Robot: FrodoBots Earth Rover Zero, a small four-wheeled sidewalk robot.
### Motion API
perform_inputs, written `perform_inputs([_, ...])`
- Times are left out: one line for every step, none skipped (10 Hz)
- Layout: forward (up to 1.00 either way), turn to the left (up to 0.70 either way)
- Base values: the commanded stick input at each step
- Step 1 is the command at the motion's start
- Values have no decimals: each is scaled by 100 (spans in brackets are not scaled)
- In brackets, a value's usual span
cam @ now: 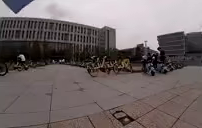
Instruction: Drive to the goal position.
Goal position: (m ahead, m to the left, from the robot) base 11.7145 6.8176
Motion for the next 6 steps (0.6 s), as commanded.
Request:
perform_inputs([60,1])
perform_inputs([60,1])
perform_inputs([60,1])
perform_inputs([60,1])
perform_inputs([60,1])
perform_inputs([60,1])
